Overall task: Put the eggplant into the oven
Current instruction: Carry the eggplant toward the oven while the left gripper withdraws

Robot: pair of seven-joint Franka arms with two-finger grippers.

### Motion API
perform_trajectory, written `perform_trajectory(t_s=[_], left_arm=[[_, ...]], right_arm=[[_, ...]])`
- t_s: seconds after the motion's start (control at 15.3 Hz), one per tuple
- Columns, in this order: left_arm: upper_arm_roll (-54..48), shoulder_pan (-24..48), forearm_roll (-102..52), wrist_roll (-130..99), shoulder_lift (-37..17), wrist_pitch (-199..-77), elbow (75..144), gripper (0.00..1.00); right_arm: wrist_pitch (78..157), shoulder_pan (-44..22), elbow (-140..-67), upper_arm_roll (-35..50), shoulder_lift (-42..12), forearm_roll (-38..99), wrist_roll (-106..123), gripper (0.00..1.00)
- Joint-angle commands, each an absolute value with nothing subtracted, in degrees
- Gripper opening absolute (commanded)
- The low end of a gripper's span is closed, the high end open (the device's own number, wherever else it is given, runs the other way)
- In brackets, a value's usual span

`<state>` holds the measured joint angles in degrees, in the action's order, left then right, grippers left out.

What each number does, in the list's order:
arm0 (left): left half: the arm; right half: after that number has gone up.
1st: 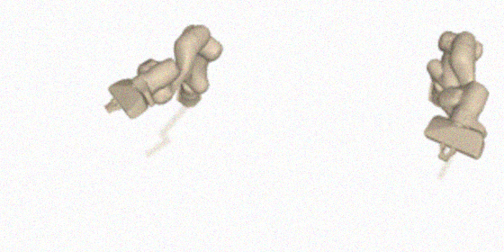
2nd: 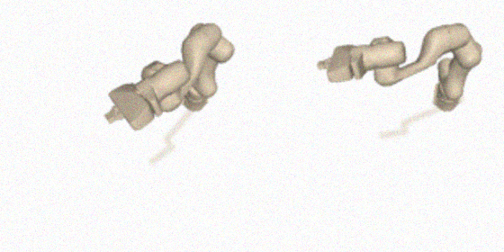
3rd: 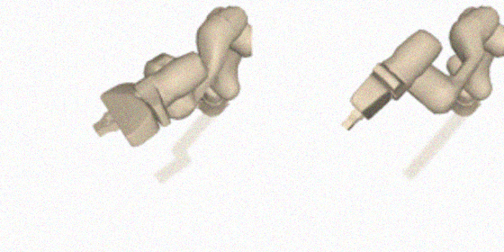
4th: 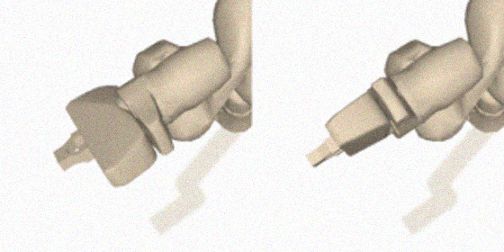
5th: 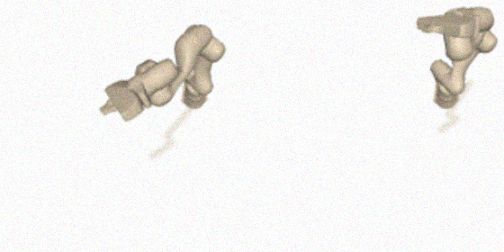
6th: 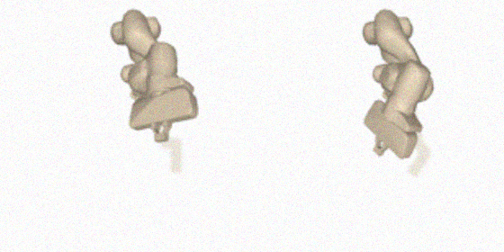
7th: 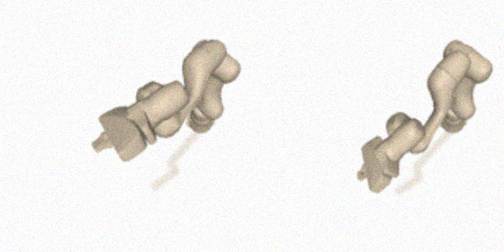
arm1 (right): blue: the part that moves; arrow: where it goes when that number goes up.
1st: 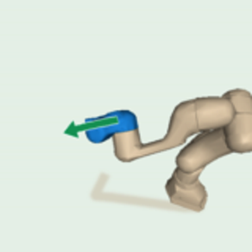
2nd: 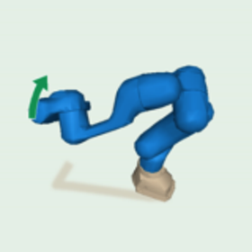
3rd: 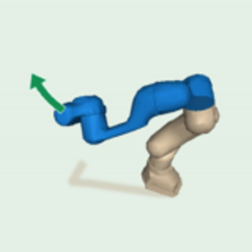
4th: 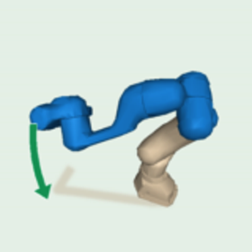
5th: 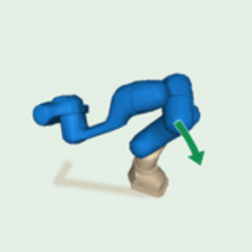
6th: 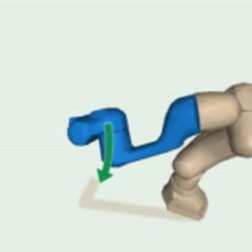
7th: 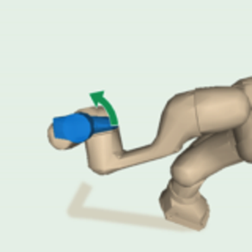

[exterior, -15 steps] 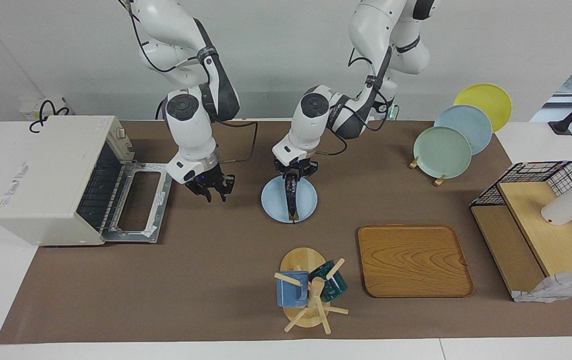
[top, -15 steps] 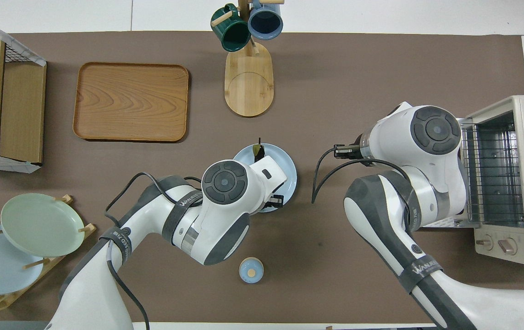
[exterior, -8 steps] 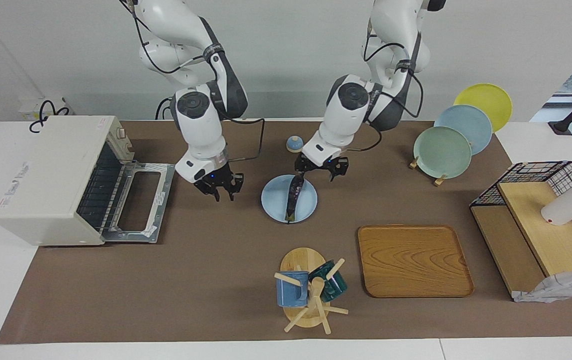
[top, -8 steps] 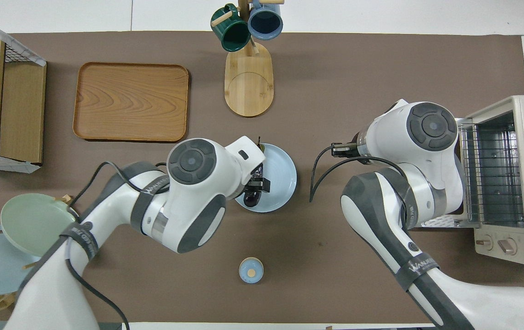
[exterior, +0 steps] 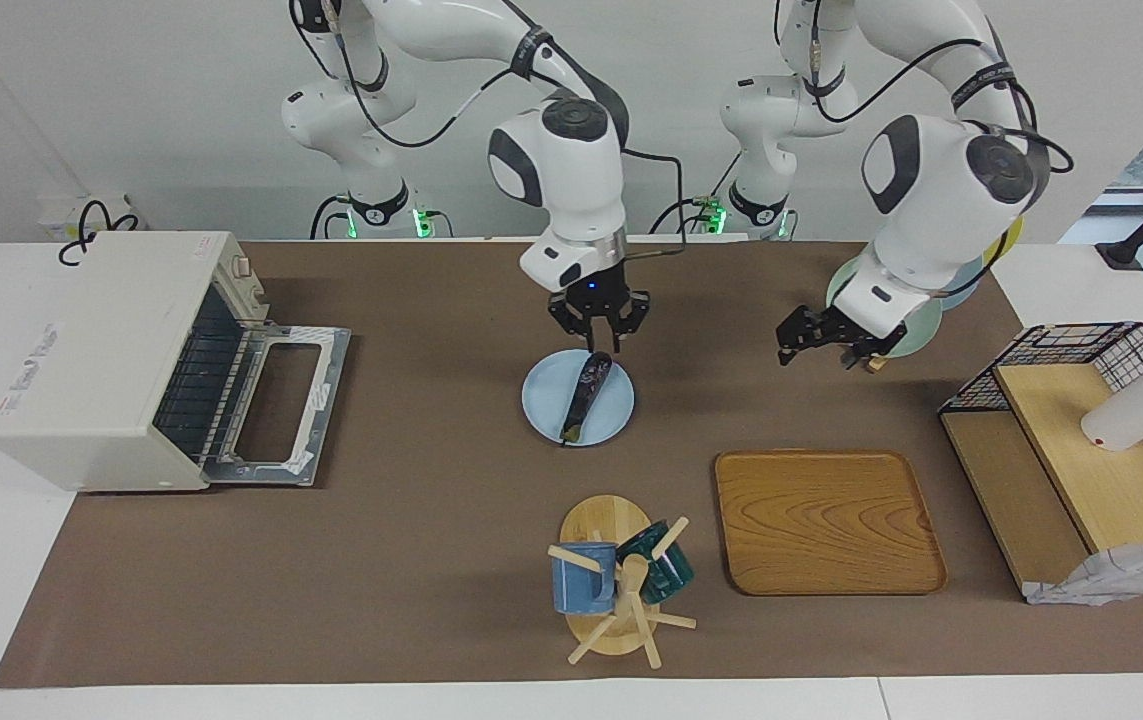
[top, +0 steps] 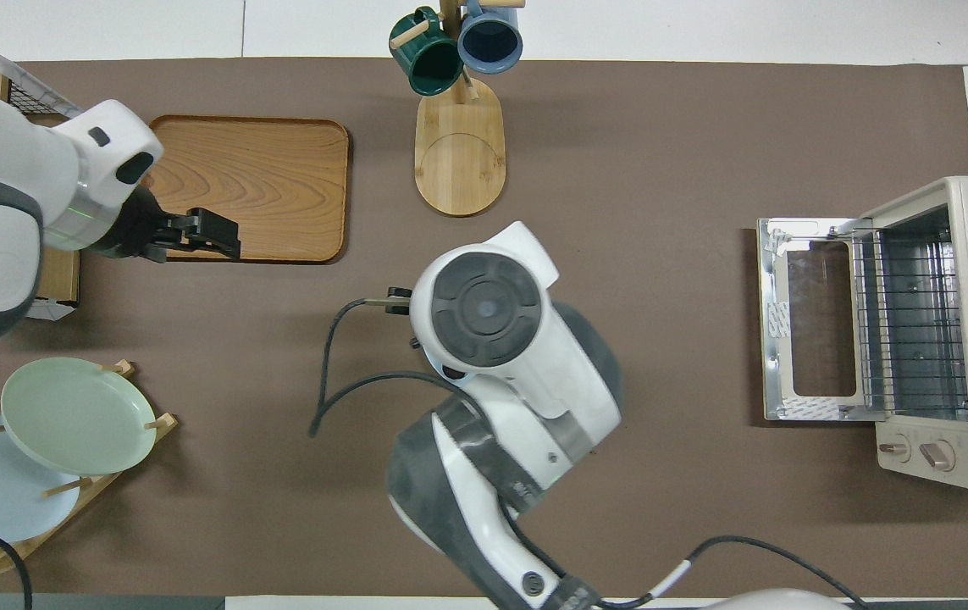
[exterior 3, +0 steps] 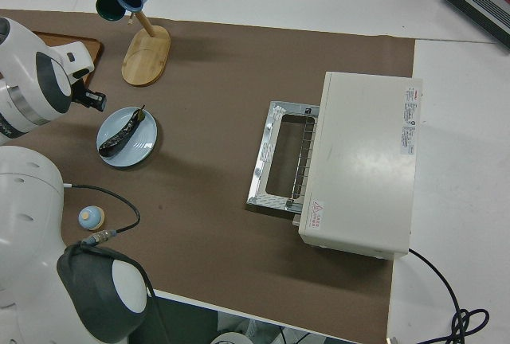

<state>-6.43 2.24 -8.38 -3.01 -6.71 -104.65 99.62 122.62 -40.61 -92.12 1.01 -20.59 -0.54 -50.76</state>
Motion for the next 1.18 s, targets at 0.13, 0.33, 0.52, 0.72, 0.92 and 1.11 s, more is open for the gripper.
perform_trajectory(t_s=[0.13,0.33,0.52,0.72,0.92,1.11], left_arm=[[-7.0,-0.8,-4.6,-2.8,-3.5,-96.0,95.6,1.00],[-7.1,-1.3,-2.2,-2.9,-3.3,-86.2,89.9,1.00],[-7.2,-0.5,-0.5,-2.9,-0.9,-82.0,90.1,1.00],[-7.2,-0.4,-0.6,-2.9,1.0,-85.6,94.6,1.00],[-7.0,0.6,-0.6,-3.3,1.2,-86.6,95.2,1.00],[-5.5,2.6,-0.7,-3.7,1.1,-86.5,94.5,1.00]], right_arm=[[129.4,-43.4,-86.6,0.8,-31.4,-8.6,-56.7,0.36],[130.8,-43.3,-91.0,0.8,-30.9,-9.1,-56.5,0.35],[133.4,-43.4,-96.2,0.8,-29.2,-10.0,-55.6,0.35],[137.6,-44.0,-101.6,0.8,-27.7,-10.6,-55.5,0.35],[137.5,-44.9,-102.2,0.8,-27.3,-10.7,-55.5,0.26],[136.7,-44.8,-102.1,0.8,-27.3,-12.2,-54.9,0.00]])
